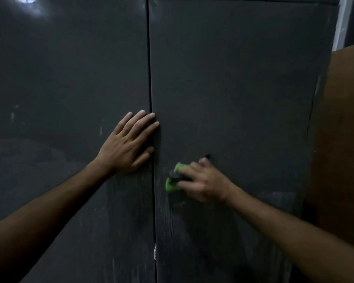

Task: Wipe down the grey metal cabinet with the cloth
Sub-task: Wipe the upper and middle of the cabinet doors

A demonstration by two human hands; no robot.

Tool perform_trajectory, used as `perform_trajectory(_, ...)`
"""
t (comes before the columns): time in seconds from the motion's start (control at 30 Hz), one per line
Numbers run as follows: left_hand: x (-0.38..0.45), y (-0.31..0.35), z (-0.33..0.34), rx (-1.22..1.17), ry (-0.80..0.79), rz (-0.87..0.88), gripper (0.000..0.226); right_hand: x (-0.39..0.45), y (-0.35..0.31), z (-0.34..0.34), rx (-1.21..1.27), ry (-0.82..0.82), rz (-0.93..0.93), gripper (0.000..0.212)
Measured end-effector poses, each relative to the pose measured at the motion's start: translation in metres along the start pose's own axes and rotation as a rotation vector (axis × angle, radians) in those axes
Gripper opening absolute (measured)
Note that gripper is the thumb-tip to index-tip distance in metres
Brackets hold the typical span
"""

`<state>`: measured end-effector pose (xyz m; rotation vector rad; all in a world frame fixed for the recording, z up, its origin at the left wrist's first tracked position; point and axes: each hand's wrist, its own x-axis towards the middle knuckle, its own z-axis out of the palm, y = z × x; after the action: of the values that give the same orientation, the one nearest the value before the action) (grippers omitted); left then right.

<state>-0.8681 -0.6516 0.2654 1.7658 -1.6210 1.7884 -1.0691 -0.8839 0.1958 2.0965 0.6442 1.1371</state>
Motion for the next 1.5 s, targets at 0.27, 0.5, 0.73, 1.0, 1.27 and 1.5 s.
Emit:
perform_trajectory(0.27,-0.030,-0.026,-0.006,0.036,0.007,-0.058,0.068,0.009,-0.037,0.029,0.065,0.038,-0.007,0.028)
perform_trajectory(0.5,-0.041,-0.041,0.000,0.082,-0.024,-0.023,0.071,0.057,0.007,0.013,0.022,0.226,0.449,0.033)
perform_trajectory(0.73,-0.040,-0.041,-0.003,0.079,-0.012,-0.008,0.071,0.047,-0.050,0.026,0.040,-0.130,-0.242,0.018)
perform_trajectory(1.0,-0.040,-0.042,-0.007,0.087,-0.049,-0.007,0.071,0.085,-0.064,0.036,0.060,0.104,0.200,0.028)
perform_trajectory(1.27,-0.038,-0.039,-0.014,0.006,-0.017,-0.009,0.061,0.108,-0.039,0.023,0.029,0.121,0.436,0.031)
perform_trajectory(1.5,-0.062,-0.050,-0.034,0.013,0.012,-0.075,0.051,0.102,-0.073,0.038,0.022,-0.167,-0.320,0.024)
